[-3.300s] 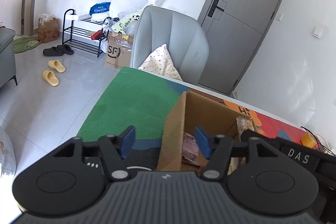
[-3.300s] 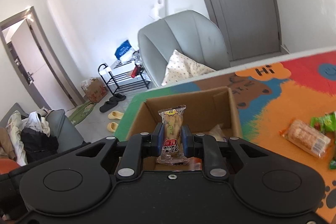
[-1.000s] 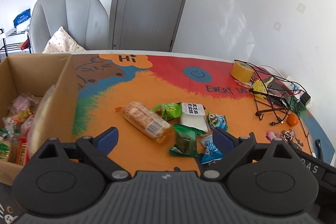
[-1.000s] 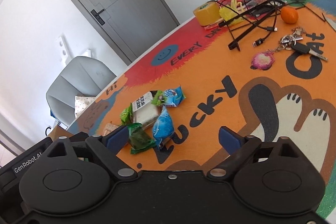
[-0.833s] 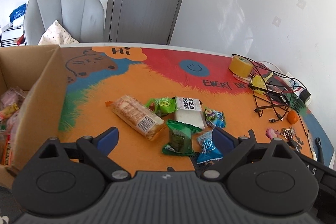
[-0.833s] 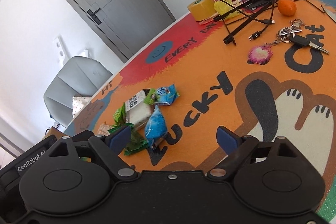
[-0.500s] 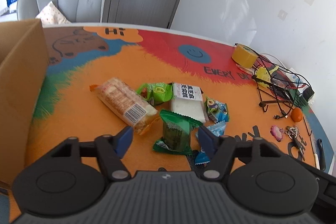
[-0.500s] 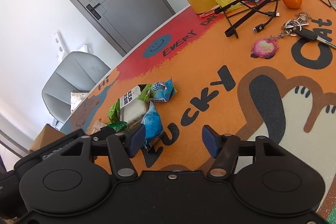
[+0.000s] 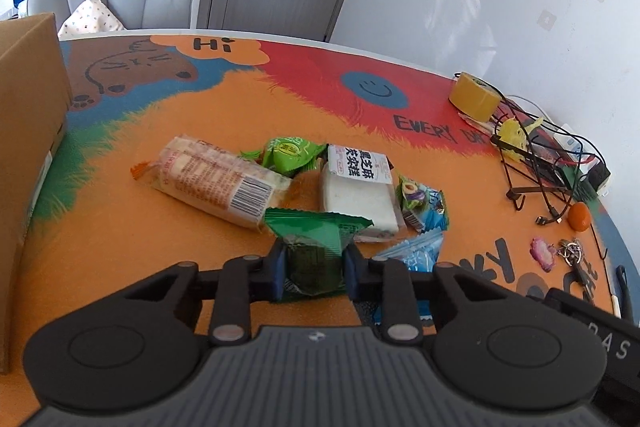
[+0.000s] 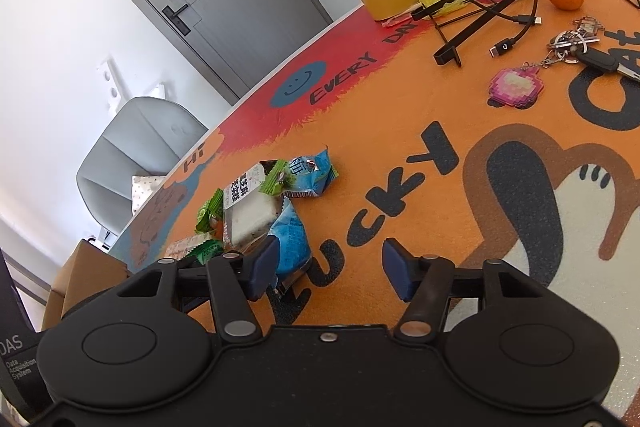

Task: Organize snacks
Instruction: 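Lift the green pack with left tool while right tool grasps blue snack bag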

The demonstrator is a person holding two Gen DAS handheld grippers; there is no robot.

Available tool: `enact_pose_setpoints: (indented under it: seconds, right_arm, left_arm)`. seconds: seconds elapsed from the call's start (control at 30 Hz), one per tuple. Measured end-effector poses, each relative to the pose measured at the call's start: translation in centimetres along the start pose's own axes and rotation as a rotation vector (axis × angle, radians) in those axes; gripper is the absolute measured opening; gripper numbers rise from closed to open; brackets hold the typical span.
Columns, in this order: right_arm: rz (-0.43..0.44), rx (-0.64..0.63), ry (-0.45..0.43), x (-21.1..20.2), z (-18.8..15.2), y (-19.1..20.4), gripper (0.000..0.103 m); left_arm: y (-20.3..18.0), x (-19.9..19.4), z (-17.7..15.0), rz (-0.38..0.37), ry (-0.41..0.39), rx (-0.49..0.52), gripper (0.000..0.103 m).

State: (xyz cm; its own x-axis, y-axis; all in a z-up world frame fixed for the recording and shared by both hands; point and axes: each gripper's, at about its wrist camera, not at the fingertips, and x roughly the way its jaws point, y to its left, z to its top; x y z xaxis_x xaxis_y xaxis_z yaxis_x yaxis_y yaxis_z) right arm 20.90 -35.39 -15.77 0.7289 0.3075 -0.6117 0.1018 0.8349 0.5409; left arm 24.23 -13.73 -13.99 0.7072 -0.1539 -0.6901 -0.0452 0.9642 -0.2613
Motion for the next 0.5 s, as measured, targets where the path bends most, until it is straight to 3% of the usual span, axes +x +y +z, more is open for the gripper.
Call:
enact_pose_setpoints:
  seconds: [0.5]
  right_arm:
    - [0.043,-0.012,0.003,2.4,-0.3,2.3,0.059]
  left_arm:
    - [2.4,-2.9,0.4,0.044,-0.041,-0.042,0.027]
